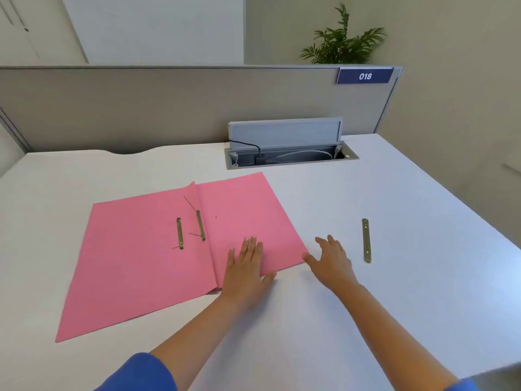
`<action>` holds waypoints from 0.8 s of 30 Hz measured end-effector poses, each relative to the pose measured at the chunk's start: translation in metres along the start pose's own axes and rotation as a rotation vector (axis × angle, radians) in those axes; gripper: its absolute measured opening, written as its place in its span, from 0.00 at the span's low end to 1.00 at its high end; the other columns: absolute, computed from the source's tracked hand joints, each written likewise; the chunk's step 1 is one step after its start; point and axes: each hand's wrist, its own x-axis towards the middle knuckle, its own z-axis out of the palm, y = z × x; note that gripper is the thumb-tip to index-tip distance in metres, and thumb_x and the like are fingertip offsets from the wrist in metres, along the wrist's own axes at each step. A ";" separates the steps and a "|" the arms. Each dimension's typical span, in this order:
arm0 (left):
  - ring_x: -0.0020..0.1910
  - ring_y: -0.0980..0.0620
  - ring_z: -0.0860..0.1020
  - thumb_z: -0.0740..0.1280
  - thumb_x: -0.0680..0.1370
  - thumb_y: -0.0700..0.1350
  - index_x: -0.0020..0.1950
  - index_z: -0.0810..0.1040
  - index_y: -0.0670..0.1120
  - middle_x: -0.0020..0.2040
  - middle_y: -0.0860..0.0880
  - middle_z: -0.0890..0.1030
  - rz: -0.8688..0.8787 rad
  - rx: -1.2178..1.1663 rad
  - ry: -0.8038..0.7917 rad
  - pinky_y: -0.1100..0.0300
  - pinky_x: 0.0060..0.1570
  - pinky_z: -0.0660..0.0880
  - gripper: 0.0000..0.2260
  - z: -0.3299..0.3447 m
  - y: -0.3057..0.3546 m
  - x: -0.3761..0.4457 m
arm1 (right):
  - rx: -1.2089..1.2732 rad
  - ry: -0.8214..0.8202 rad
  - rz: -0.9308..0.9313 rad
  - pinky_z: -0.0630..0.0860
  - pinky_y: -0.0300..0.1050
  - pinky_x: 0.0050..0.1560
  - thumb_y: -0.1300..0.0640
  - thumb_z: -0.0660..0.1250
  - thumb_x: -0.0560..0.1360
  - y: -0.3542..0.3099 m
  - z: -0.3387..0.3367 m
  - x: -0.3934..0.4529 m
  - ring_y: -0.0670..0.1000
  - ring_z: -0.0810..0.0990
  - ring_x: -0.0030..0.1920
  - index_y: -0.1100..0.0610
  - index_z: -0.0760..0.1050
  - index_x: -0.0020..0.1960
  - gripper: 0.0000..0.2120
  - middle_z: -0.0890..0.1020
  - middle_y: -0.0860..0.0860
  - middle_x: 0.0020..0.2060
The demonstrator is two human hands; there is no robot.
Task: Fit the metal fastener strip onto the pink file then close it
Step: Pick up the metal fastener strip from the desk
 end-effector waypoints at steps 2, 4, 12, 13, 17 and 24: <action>0.78 0.51 0.40 0.50 0.78 0.60 0.77 0.46 0.47 0.79 0.49 0.44 0.023 0.010 0.019 0.48 0.75 0.38 0.32 0.003 0.002 0.002 | 0.002 0.058 0.024 0.59 0.57 0.72 0.44 0.61 0.76 0.009 -0.005 0.002 0.54 0.55 0.77 0.54 0.62 0.73 0.29 0.59 0.53 0.76; 0.78 0.51 0.41 0.50 0.78 0.59 0.77 0.48 0.47 0.79 0.49 0.45 0.022 0.010 0.022 0.48 0.75 0.38 0.31 0.008 0.001 0.001 | 0.001 0.106 0.050 0.60 0.56 0.72 0.46 0.62 0.76 0.020 -0.008 0.005 0.54 0.59 0.75 0.53 0.65 0.72 0.26 0.63 0.53 0.75; 0.78 0.51 0.47 0.51 0.78 0.59 0.76 0.54 0.48 0.79 0.48 0.51 0.006 -0.003 0.056 0.47 0.75 0.41 0.29 0.018 0.002 0.002 | 0.049 0.303 0.359 0.69 0.55 0.61 0.50 0.65 0.75 0.061 -0.043 0.025 0.60 0.68 0.65 0.59 0.69 0.67 0.24 0.73 0.59 0.63; 0.78 0.51 0.47 0.51 0.78 0.59 0.76 0.54 0.48 0.79 0.49 0.51 0.006 -0.002 0.058 0.48 0.75 0.41 0.29 0.018 0.002 0.002 | 0.065 0.303 0.401 0.69 0.56 0.62 0.50 0.65 0.75 0.067 -0.046 0.028 0.61 0.68 0.65 0.60 0.69 0.67 0.25 0.72 0.59 0.63; 0.78 0.51 0.47 0.51 0.78 0.59 0.76 0.54 0.48 0.79 0.49 0.51 0.009 -0.004 0.063 0.48 0.75 0.41 0.29 0.018 0.004 0.001 | 0.082 0.252 0.475 0.71 0.56 0.61 0.48 0.65 0.74 0.084 -0.051 0.034 0.60 0.68 0.65 0.61 0.72 0.64 0.23 0.72 0.59 0.63; 0.78 0.51 0.48 0.53 0.78 0.58 0.76 0.55 0.48 0.79 0.49 0.53 0.017 -0.030 0.074 0.48 0.76 0.41 0.28 0.017 0.005 0.002 | 0.100 0.258 0.473 0.75 0.51 0.53 0.51 0.68 0.73 0.082 -0.055 0.046 0.58 0.76 0.59 0.57 0.78 0.55 0.15 0.81 0.56 0.54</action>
